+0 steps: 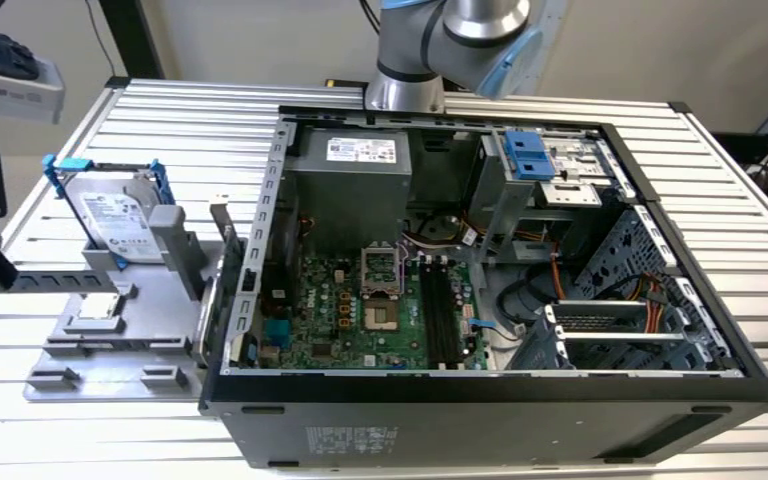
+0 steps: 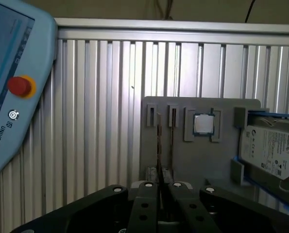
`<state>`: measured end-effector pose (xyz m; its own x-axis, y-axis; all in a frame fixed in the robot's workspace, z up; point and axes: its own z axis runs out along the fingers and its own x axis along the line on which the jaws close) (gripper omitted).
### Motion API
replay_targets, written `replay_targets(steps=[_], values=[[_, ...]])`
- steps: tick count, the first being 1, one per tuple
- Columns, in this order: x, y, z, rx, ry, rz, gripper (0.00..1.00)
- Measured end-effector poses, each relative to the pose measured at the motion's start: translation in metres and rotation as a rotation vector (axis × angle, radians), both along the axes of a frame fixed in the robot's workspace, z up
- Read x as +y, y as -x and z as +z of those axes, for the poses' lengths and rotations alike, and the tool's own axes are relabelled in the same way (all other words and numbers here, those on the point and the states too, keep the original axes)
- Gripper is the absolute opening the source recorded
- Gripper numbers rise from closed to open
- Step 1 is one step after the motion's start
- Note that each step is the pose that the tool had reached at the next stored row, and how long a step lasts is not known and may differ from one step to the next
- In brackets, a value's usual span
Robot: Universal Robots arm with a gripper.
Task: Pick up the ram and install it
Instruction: 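Pick up the ram and move it above insertion slot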
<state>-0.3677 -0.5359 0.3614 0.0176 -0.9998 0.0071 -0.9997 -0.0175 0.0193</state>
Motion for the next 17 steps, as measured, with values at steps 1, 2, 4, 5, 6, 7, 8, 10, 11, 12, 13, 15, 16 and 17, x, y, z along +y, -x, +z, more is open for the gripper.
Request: replay_targets(steps=[1, 2, 4, 5, 6, 7, 8, 10, 11, 12, 13, 15, 16, 17], values=[[0.0000, 0.0000, 0.0022, 0.0001, 0.0001, 0.000, 0.00], [0.0000, 0.0000, 0.0046, 0.0000, 0.0000, 0.000, 0.00], [0.0000, 0.0000, 0.0093, 0.0000, 0.0000, 0.000, 0.00], [0.0000, 0.0000, 0.0113, 0.0000, 0.0000, 0.000, 0.00], [0.0000, 0.0000, 0.0133, 0.0000, 0.0001, 0.000, 0.00], [0.0000, 0.0000, 0.0154, 0.0001, 0.0001, 0.000, 0.00], [0.0000, 0.0000, 0.0174, 0.0001, 0.0001, 0.000, 0.00], [0.0000, 0.0000, 0.0212, 0.0000, 0.0001, -0.002, 0.00], [0.0000, 0.0000, 0.0228, -0.0001, 0.0000, -0.003, 0.00], [0.0000, 0.0000, 0.0245, 0.0000, 0.0000, -0.004, 0.00], [0.0000, 0.0000, 0.0260, 0.0000, -0.0001, -0.007, 0.00], [0.0000, 0.0000, 0.0288, 0.0000, -0.0003, -0.015, 0.00], [0.0000, 0.0000, 0.0303, 0.0000, -0.0003, -0.018, 0.00], [0.0000, 0.0000, 0.0317, 0.0000, -0.0003, -0.021, 0.00]])
